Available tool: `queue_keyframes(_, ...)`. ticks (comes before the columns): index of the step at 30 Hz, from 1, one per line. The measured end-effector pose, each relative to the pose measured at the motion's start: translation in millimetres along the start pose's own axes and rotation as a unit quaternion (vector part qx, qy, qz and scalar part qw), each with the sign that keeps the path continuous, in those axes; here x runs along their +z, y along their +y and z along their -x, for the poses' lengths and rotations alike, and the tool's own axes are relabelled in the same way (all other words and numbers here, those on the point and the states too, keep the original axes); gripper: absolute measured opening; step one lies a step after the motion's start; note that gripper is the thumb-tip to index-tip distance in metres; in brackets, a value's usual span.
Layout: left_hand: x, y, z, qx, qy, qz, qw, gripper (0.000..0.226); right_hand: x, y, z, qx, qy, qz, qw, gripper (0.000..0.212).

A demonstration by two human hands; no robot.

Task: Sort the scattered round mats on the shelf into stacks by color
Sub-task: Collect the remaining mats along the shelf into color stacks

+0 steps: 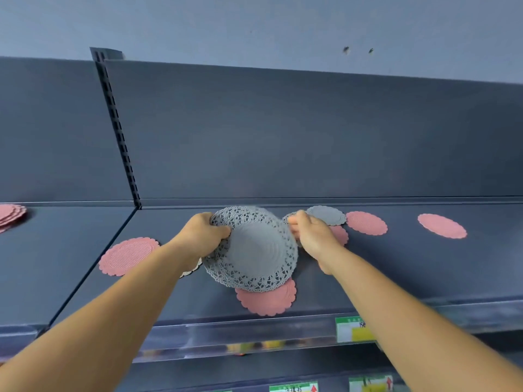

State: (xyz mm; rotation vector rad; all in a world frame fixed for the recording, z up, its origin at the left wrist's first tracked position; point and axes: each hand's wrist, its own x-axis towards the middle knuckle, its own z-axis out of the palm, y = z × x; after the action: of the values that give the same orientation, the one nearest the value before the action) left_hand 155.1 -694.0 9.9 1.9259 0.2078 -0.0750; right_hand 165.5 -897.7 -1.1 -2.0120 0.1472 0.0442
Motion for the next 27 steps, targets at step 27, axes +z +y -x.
queue_keyframes(27, 4, -11, -28, -0.059, 0.022, -0.023, 0.998, 0.011, -9, 21, -41, -0.094, 0.123, 0.364, 0.918, 0.026)
